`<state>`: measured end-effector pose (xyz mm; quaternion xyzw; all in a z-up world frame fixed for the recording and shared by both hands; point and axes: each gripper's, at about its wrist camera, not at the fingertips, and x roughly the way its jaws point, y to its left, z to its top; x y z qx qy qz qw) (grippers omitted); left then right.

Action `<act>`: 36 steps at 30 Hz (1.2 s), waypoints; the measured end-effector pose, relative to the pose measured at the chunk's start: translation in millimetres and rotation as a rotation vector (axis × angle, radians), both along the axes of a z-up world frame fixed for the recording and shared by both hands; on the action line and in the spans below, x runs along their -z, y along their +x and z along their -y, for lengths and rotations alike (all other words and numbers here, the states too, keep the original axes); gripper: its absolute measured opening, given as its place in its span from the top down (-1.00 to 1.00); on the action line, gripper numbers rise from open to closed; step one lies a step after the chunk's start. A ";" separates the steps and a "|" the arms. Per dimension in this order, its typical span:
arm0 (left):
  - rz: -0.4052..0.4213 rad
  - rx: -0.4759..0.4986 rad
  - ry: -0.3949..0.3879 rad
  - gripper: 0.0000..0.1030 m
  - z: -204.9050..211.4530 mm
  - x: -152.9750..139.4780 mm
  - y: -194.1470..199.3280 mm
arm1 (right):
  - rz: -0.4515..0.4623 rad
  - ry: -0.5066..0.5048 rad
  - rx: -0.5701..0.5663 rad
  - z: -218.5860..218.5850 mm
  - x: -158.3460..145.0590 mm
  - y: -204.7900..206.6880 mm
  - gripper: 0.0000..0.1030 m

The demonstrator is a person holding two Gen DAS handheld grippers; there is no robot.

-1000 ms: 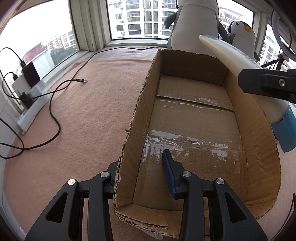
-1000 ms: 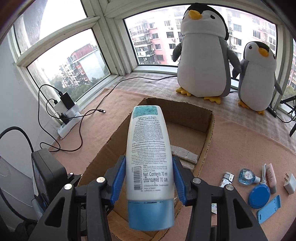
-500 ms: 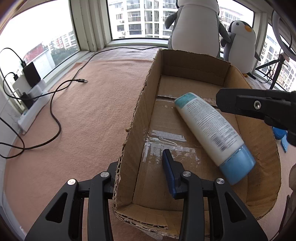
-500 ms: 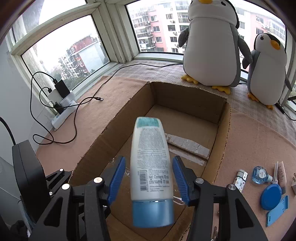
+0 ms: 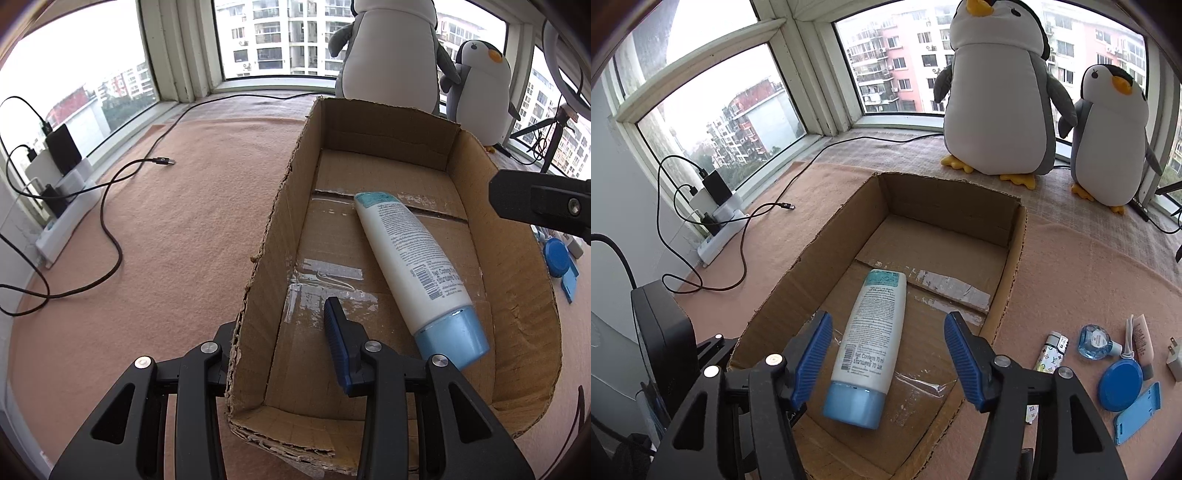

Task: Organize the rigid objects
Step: 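Move the right gripper back to the black cylinder and grasp it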

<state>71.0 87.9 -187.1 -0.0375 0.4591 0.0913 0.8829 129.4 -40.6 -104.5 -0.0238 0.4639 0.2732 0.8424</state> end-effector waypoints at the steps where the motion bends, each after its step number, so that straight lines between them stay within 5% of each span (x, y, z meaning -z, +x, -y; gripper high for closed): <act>1: 0.000 0.000 0.000 0.30 0.1 0.0 0.0 | 0.000 0.002 0.001 3.3 -1.2 -0.9 -0.15; 15: 0.000 0.000 0.001 0.30 -0.2 0.0 -0.2 | 0.017 0.018 0.067 90.9 -23.4 -21.5 -0.15; 26: 0.000 0.000 0.004 0.30 -0.6 -0.3 0.0 | -0.017 -0.035 0.192 177.4 -11.0 -36.8 -0.15; 36: -0.001 0.000 0.005 0.29 -0.6 -0.7 -0.1 | -0.074 -0.065 0.114 167.3 16.5 -50.6 -0.06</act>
